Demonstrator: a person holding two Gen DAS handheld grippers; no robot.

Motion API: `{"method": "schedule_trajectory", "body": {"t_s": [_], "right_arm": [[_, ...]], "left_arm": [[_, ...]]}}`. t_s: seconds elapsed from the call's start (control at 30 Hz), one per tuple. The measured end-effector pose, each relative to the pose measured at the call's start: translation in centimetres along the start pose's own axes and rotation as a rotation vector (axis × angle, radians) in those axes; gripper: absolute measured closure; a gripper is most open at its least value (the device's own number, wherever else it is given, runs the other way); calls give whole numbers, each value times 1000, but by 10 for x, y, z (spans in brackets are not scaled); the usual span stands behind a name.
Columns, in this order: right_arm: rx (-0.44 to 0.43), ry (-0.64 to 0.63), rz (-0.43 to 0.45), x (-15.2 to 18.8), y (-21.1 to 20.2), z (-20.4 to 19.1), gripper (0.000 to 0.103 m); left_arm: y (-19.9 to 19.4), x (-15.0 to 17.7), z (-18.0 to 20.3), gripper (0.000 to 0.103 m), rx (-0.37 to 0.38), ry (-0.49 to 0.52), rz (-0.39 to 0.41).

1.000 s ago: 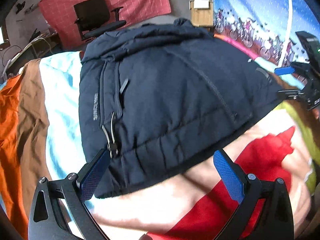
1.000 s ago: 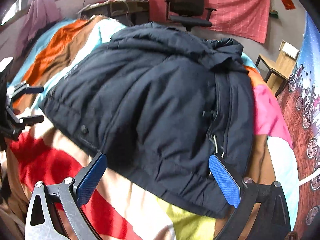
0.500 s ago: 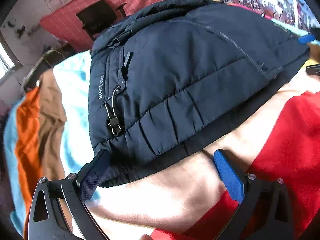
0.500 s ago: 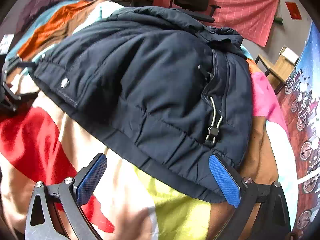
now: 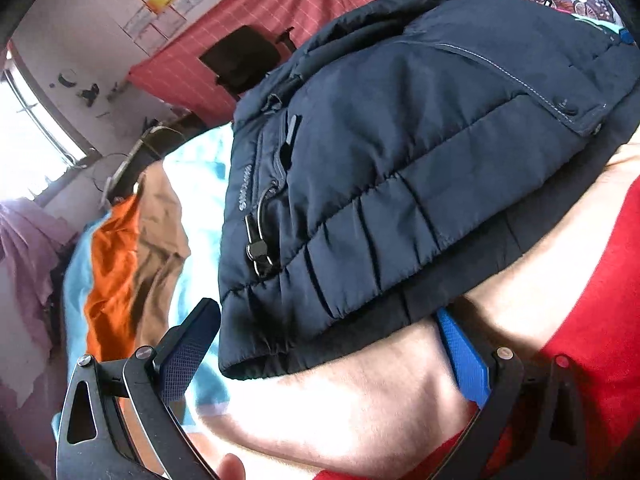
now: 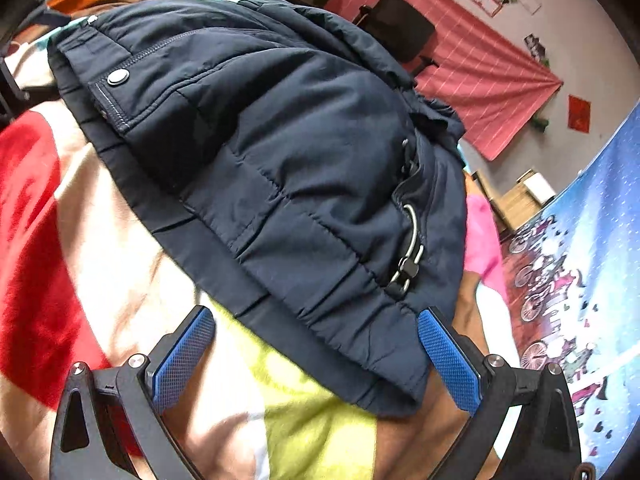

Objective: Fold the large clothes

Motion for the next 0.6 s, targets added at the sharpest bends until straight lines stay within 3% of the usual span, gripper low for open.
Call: {"method": "schedule_trajectory", "body": {"t_s": [0.23,0.47,0.53,0.6], "right_arm": [[132,-3,70,-6,9,5,0],[285,-82,148,-16,8,10,0],[293,-90,163,-17,6,11,1],[289,-93,172,-17,4,11,7]], "left_arm": [[2,-6,-2,1,-81,-2,17],[2,-11,-25,1,-50,-114,9],[-1,-14,-27,1,-46,-124,17],[-4,-16,-24,2,-45,-117,20]]}}
Point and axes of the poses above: each gripper's, at about its wrist camera, not at the fingertips, and y roughly the way its jaws point, z to its right, x to its underside, the point moved 5 cm from there along y, roughly the way its jaws point, and after that the axes turned 1 degree about -x, right-handed, at the moved point
